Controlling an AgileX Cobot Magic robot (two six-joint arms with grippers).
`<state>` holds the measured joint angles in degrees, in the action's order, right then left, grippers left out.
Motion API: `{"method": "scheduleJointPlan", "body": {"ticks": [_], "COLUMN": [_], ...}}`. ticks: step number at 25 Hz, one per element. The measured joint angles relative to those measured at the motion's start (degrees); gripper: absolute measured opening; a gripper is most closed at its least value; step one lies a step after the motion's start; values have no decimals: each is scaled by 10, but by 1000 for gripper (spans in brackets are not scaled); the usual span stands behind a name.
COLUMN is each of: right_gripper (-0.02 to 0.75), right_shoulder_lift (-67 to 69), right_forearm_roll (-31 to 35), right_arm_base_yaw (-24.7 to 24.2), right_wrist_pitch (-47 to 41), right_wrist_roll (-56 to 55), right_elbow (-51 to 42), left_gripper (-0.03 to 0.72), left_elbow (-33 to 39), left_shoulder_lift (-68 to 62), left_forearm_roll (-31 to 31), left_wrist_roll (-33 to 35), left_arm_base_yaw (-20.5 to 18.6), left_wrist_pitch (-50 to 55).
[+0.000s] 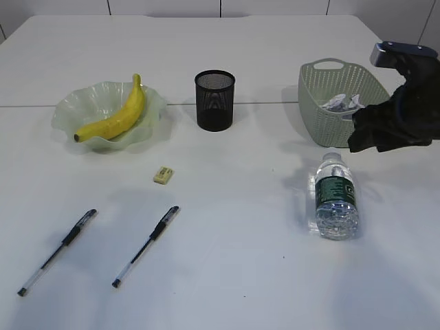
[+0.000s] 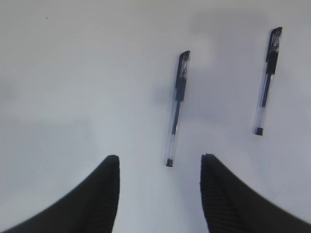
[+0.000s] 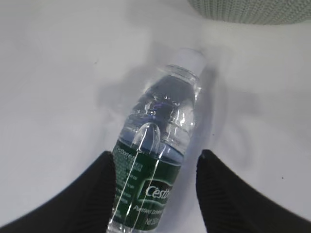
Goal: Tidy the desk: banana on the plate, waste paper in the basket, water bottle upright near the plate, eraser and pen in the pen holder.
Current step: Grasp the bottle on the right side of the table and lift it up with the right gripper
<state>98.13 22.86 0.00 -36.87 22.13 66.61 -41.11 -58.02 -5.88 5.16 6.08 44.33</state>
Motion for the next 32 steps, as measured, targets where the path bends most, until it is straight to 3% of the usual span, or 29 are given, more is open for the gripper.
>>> {"method": "scheduleJointPlan", "body": {"ticks": [8,17,32], "right_gripper": [400,492,495], "right_shoulder_lift": [56,109,191], "right_forearm_roll": [-4,12,38], "right_arm_base_yaw": [0,0,0], "right_wrist_pitch": [-8,-9,-3], "right_wrist_roll": [-72,-78,-90], "right_elbow": [33,73,137], "left_gripper": [382,382,382], "left_elbow": [0,0,0], "left_shoulder_lift": [0,0,0], "left_forearm_roll": [0,0,0], "left_wrist_roll": [0,0,0], "left_arm_base_yaw": [0,0,0], "left_wrist_pitch": [-4,-4,-4]}}
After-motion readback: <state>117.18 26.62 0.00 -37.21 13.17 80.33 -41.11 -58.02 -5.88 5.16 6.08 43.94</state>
